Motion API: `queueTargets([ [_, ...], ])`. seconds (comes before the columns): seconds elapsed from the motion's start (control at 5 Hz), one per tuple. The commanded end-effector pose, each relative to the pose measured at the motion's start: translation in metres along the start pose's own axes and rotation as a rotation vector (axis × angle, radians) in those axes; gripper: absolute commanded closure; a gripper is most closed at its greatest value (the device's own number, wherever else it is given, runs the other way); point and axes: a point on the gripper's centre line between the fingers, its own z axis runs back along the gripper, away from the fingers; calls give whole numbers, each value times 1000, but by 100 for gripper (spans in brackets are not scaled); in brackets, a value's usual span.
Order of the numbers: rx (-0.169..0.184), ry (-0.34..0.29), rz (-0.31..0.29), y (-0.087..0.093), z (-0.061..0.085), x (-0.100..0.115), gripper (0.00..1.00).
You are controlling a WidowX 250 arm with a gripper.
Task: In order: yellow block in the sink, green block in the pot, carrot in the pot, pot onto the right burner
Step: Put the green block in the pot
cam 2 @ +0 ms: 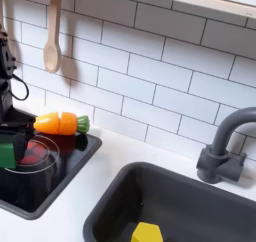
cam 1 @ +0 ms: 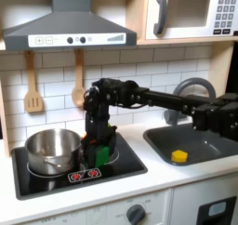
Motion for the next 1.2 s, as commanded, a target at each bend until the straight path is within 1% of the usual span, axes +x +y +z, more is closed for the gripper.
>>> queueTargets([
  [0.0, 2, 21, -7, 4, -13, -2, 0],
  [0.4, 1, 26, -26, 3, -18, -2, 0],
  [0.6, -4, 17, -25, 0, -14, -1, 0],
  [0.8, -8, 5, -24, 2, -13, -2, 100],
  [1.0, -11, -1, -27, 1, -10, -3, 100],
])
